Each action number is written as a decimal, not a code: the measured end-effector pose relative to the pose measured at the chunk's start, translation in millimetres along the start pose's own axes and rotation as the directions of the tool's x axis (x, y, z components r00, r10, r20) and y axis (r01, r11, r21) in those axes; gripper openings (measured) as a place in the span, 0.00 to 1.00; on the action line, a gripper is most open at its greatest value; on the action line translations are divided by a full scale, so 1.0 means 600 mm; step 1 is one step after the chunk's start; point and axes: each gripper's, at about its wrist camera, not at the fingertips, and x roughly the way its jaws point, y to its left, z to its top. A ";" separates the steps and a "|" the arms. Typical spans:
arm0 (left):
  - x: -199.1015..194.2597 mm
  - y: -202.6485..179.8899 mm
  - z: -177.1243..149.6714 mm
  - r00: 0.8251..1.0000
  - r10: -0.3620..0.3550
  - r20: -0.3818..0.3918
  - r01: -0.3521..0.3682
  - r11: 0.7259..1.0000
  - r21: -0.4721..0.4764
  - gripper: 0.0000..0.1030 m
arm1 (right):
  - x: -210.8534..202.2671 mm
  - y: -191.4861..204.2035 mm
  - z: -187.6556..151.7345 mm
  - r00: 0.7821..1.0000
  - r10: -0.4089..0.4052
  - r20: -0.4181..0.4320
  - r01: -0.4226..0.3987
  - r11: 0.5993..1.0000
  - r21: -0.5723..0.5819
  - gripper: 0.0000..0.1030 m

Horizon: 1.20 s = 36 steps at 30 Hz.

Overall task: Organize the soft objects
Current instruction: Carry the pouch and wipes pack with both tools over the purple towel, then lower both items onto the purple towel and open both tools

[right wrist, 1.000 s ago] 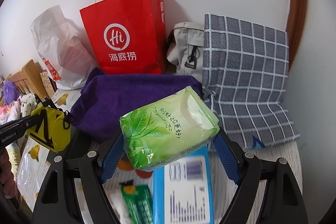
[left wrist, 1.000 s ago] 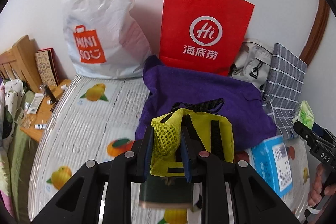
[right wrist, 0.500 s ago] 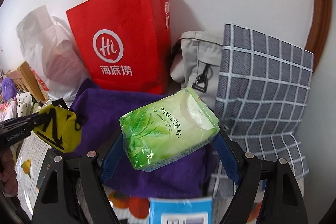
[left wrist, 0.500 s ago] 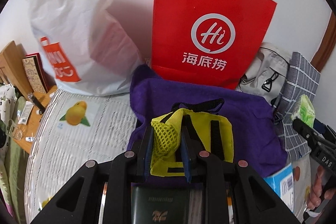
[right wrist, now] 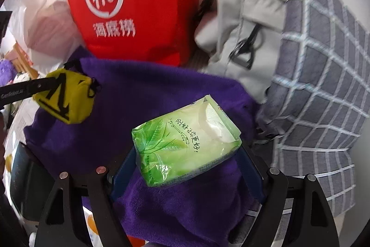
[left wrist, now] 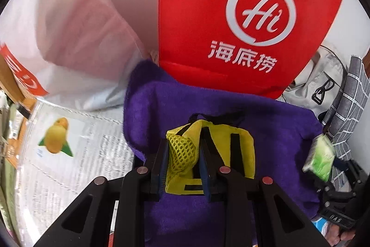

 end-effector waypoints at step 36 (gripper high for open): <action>-0.085 -0.009 -0.011 0.990 -0.062 0.126 0.061 0.998 0.010 0.59 | -0.097 0.045 -0.037 0.995 -0.072 0.063 0.075 0.996 -0.044 0.91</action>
